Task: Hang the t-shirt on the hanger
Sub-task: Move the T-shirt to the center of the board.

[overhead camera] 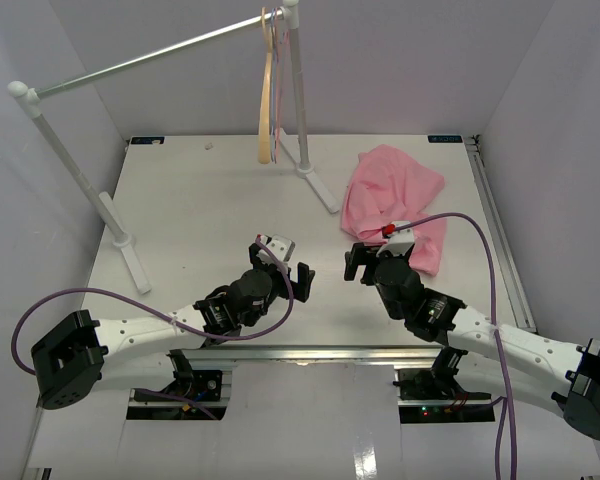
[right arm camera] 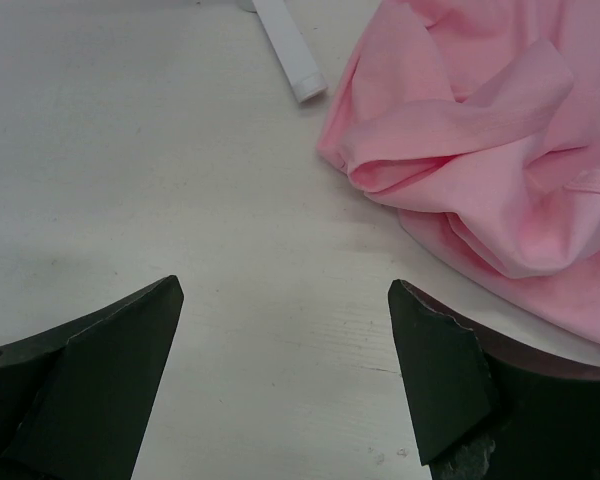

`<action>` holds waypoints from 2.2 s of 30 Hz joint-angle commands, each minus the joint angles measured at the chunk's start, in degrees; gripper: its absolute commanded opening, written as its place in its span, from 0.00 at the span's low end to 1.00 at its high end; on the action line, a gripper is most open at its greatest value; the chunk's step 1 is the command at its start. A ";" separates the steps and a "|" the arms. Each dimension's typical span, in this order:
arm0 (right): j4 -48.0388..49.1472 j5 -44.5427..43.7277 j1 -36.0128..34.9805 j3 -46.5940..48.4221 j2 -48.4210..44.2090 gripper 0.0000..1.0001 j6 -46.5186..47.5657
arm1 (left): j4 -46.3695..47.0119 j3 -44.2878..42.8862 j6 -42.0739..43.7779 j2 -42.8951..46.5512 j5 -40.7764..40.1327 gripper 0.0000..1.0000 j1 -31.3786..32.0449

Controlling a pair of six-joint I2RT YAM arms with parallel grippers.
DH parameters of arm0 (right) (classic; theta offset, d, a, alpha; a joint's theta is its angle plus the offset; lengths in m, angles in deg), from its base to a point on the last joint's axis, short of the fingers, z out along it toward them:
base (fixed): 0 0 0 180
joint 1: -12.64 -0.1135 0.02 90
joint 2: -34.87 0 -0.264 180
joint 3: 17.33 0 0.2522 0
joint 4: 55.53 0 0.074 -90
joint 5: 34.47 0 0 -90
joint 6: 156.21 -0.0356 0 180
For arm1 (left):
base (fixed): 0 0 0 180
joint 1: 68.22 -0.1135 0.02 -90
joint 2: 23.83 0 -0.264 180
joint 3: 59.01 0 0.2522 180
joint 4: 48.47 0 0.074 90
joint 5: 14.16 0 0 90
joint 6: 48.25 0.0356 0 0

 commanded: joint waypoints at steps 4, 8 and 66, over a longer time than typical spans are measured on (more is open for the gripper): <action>1.53 -4.14 -0.02 2.28 -0.27 0.90 0.25 | 1.38 -0.48 0.30 0.35 0.30 0.98 -0.12; 2.10 -3.46 2.42 4.22 3.28 0.93 5.06 | 1.24 -0.41 0.44 0.59 -0.90 0.98 -0.12; -8.04 21.31 -5.03 -5.40 -1.19 0.64 -5.91 | 2.87 1.23 0.46 0.82 -7.31 0.95 -0.12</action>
